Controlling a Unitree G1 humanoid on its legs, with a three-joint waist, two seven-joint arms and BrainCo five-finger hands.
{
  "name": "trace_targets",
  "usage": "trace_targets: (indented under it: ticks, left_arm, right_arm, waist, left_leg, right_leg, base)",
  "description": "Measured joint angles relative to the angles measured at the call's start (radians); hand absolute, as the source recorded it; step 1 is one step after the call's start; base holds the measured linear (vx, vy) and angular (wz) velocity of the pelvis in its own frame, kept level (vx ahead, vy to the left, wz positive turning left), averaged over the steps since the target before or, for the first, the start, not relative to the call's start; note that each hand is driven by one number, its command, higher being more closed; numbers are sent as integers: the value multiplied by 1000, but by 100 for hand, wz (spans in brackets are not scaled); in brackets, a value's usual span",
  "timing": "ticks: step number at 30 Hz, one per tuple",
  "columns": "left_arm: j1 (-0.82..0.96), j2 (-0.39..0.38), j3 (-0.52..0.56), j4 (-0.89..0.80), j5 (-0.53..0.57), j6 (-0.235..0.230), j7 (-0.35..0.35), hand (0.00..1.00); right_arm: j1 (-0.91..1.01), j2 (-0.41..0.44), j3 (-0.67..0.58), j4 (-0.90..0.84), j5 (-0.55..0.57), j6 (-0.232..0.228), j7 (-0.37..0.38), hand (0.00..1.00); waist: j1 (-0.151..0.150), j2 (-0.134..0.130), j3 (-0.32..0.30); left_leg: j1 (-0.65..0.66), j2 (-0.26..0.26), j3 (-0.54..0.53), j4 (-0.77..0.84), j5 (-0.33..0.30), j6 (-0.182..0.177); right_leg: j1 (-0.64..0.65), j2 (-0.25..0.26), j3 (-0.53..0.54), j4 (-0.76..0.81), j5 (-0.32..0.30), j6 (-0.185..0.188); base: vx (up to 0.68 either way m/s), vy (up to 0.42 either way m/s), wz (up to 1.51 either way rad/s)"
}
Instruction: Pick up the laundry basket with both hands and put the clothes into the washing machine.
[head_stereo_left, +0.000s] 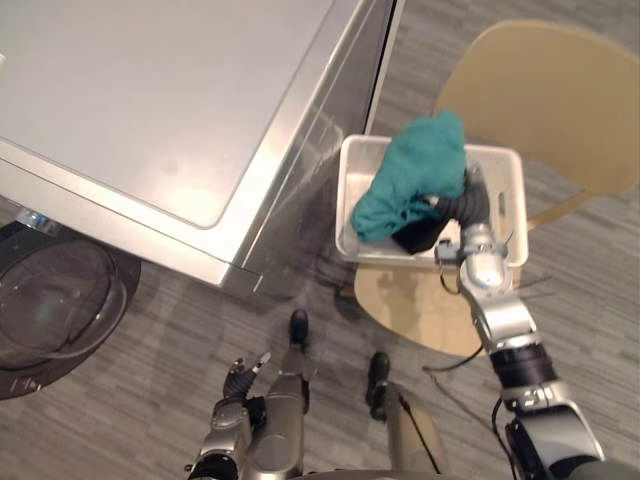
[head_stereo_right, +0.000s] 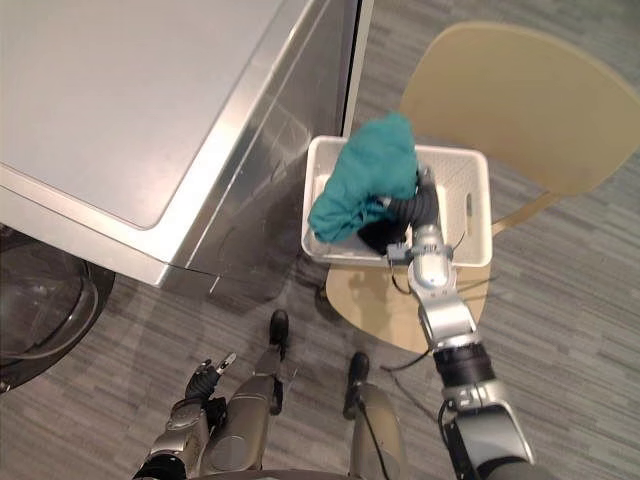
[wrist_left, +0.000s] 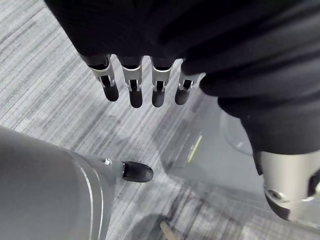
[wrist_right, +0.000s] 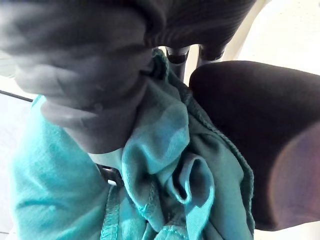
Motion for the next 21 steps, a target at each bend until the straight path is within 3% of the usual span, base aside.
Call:
trace_targets:
  ticks: [9, 21]
  left_arm:
    - [67, 19, 32, 12, 23, 21, -10, 0]
    - [93, 19, 31, 20, 22, 21, -19, 0]
  right_arm:
    - [50, 37, -74, 76, -29, 8, 16, 100]
    - [-2, 59, -156, 267, 25, 17, -55, 100]
  waist:
    - [0, 25, -69]
    - [2, 33, -66]
  left_leg:
    - [67, -4, 20, -1, -23, 5]
    - [55, -19, 17, -3, -22, 12]
  right_leg:
    - [106, 1, 3, -121, 48, 10]
    - [120, -1, 0, -173, 75, 18]
  base:
    - [37, 7, -5]
    - [1, 0, 0]
